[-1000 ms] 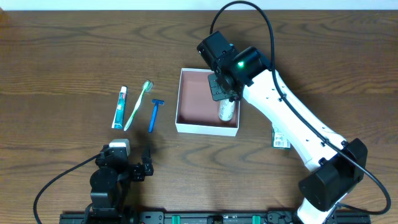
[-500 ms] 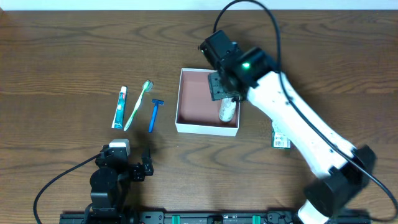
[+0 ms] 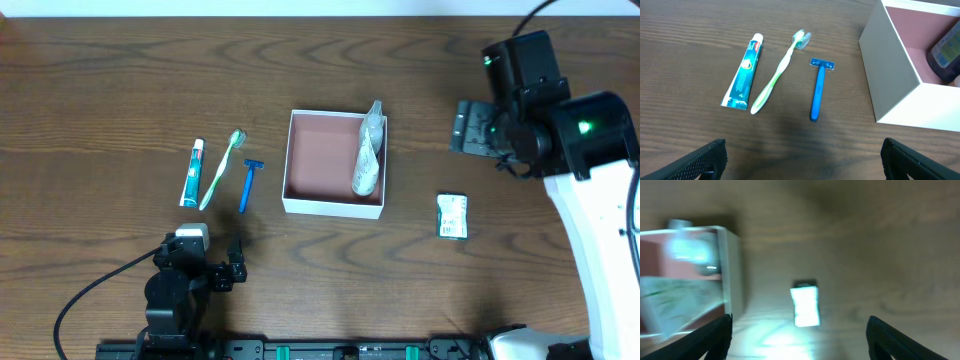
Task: Pack container
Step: 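Move the right gripper to the green soap package and grasp it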
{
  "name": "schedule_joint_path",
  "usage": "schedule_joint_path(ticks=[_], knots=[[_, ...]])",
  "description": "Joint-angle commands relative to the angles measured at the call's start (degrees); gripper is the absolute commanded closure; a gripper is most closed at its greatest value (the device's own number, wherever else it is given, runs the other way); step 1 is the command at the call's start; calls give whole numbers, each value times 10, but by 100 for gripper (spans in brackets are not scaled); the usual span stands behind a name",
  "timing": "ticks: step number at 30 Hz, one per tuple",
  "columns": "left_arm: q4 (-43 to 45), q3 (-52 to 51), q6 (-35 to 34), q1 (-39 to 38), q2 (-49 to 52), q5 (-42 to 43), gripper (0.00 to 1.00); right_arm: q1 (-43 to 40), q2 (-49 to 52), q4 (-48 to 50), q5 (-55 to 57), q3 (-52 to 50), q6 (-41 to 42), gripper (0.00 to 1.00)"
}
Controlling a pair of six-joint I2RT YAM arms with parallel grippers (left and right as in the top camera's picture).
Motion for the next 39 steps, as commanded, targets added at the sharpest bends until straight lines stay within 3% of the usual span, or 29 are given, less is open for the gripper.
schedule_joint_path(ticks=[1,9,15,18,27,31,34,39], knots=[[0,-7,-1,3,-3,3,2,-35,16,7,-46,-75,0,13],[0,-7,-1,3,-3,3,2,-40,16,130,-59,-316,0,10],[0,-7,-1,3,-3,3,2,-40,17,272,-130,-444,-37,20],[0,-7,-1,3,-3,3,2,-45,26,331,-119,-484,-56,19],[0,-7,-1,3,-3,3,2,-74,98,412,-133,-508,-77,26],[0,-7,-1,3,-3,3,2,-73,119,424,-141,-508,-80,39],[0,-7,-1,3,-3,3,2,-73,118,431,-141,-508,-80,42],[0,-7,-1,3,-3,3,2,-73,116,429,-141,-507,-80,62]])
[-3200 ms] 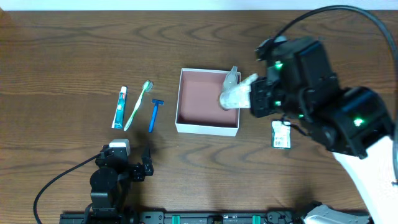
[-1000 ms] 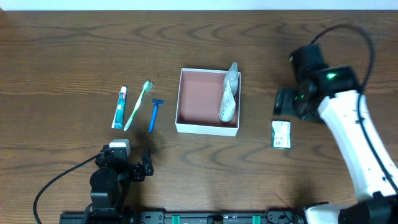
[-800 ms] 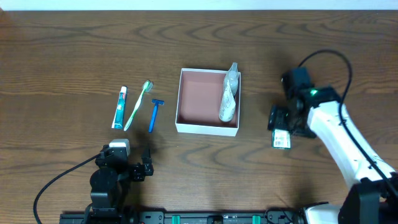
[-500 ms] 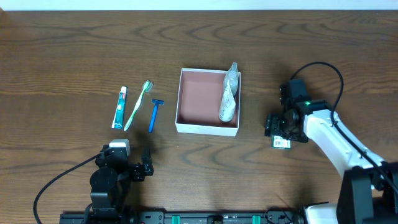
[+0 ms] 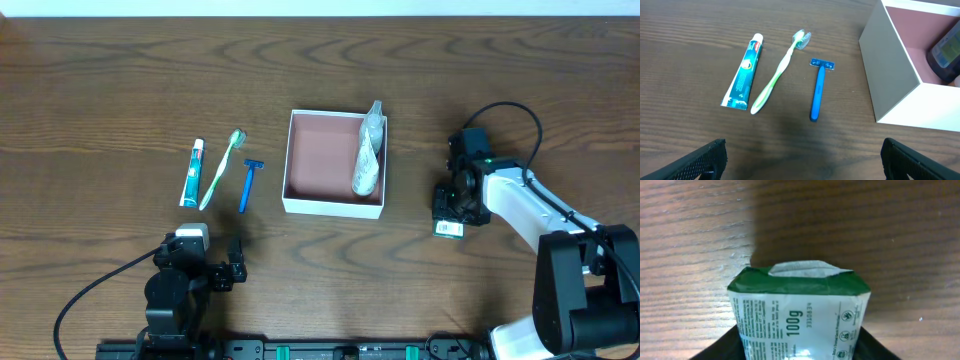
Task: Pack container
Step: 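Move the right gripper to the green soap package and grasp it, then place the soap package into the box with the right gripper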
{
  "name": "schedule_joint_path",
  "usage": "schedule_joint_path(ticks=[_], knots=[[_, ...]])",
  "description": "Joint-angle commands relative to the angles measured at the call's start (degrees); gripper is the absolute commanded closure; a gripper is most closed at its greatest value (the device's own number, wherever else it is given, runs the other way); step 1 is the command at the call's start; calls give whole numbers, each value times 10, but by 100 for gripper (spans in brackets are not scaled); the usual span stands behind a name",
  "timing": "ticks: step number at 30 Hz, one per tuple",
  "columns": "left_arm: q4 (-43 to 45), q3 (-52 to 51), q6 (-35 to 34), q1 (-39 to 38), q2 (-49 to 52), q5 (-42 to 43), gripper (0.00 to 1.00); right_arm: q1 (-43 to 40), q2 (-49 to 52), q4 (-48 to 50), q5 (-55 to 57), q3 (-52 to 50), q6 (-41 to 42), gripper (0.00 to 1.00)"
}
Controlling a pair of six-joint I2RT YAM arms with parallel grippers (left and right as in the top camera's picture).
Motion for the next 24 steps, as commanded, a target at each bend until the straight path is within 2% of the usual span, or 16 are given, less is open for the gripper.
schedule_joint_path(ticks=[1,6,14,20,24], knots=[[0,-7,-1,3,-3,3,2,-5,1,-1,-9,-2,-4,64],[0,-7,-1,3,-3,3,2,-3,-49,-28,-15,13,-4,66],[0,-7,-1,3,-3,3,2,45,-243,-147,-24,93,-6,65],[0,-7,-1,3,-3,3,2,175,-365,-130,-86,125,9,66],[0,-7,-1,3,-3,3,2,274,-374,-83,-77,125,30,66]])
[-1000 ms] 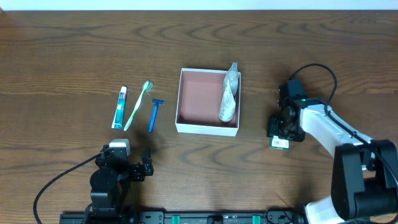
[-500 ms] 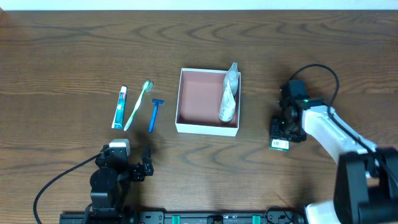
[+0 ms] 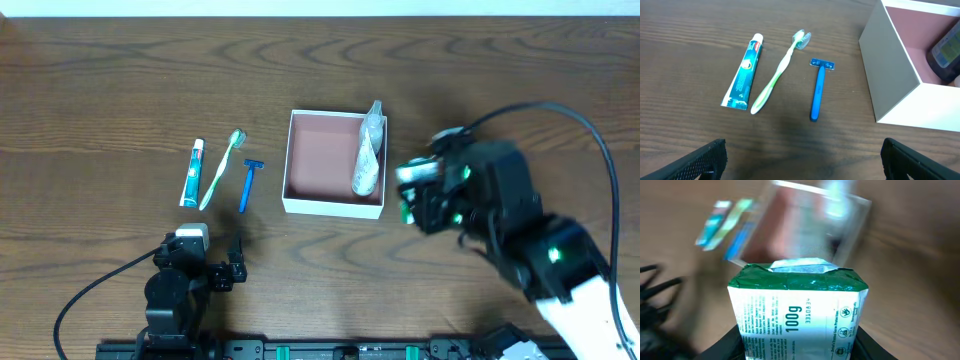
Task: Pack container
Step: 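Place the soap package into the box with the right gripper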
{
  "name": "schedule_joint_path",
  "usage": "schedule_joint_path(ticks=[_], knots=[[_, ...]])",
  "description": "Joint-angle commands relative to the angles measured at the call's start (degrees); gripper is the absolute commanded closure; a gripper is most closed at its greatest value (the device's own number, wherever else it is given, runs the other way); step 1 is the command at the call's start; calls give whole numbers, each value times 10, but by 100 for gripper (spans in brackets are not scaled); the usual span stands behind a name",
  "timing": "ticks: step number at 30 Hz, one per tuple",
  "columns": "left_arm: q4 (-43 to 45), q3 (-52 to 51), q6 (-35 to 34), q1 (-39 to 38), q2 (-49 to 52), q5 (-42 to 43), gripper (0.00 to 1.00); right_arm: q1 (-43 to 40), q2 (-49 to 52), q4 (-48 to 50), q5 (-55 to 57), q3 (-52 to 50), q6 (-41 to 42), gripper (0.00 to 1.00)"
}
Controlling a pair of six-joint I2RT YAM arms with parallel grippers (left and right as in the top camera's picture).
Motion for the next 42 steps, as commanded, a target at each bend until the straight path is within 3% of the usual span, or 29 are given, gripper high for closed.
schedule_joint_path(ticks=[1,5,11,22,30,42], knots=[[0,-7,-1,3,-3,3,2,69,16,31,-7,3,20,66],[0,-7,-1,3,-3,3,2,128,78,105,5,4,-11,67],[0,-7,-1,3,-3,3,2,133,236,200,14,34,-90,71],[0,-7,-1,3,-3,3,2,88,487,164,66,245,-139,68],[0,-7,-1,3,-3,3,2,59,534,151,38,250,-143,69],[0,-7,-1,3,-3,3,2,61,577,159,39,250,-220,68]])
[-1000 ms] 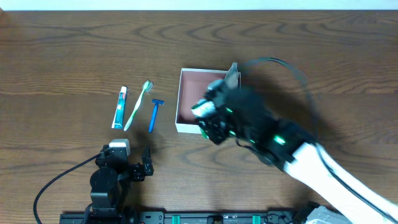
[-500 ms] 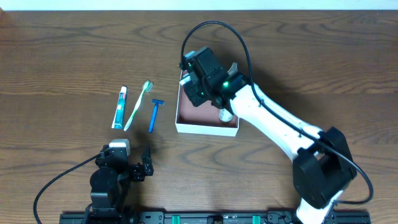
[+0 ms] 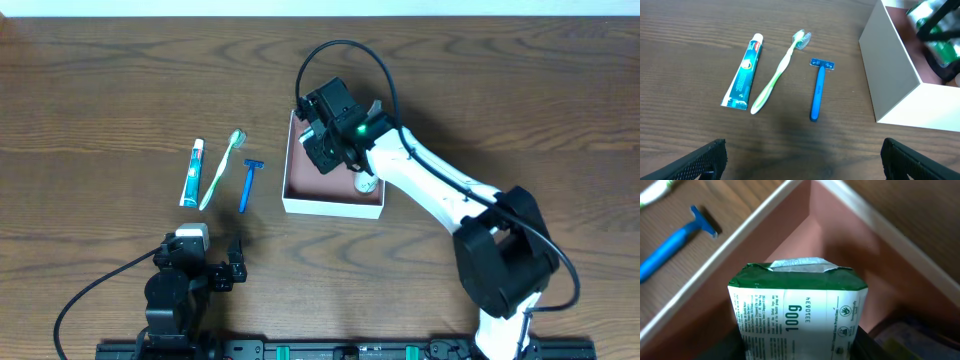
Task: Pack container
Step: 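Place the soap package into the box with the right gripper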
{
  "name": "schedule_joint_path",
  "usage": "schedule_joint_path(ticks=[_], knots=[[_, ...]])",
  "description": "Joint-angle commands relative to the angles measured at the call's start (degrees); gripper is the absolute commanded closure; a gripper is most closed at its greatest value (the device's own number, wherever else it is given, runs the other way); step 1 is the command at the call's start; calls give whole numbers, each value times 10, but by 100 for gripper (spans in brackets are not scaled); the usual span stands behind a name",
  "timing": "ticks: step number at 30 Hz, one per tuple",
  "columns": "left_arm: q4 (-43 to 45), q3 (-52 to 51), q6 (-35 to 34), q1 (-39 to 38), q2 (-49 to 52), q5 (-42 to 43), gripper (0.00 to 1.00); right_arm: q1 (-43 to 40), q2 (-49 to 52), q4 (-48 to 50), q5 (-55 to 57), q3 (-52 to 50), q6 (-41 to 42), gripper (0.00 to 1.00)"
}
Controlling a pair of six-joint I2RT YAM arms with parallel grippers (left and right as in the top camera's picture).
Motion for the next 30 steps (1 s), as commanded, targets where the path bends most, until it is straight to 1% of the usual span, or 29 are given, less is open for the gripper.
schedule_joint_path(ticks=[1,8,12,15,19,24,30], knots=[[0,-7,-1,3,-3,3,2,2,24,7,-2,12,-42,68],[0,-7,-1,3,-3,3,2,2,37,26,20,12,-73,70],[0,-7,-1,3,-3,3,2,2,37,44,21,12,-105,70],[0,-7,-1,3,-3,3,2,2,37,51,21,12,-137,68],[0,-7,-1,3,-3,3,2,2,37,56,21,12,-188,59],[0,-7,-1,3,-3,3,2,2,36,70,21,12,-249,55],[0,-7,-1,3,-3,3,2,5,16,64,21,31,-257,39]])
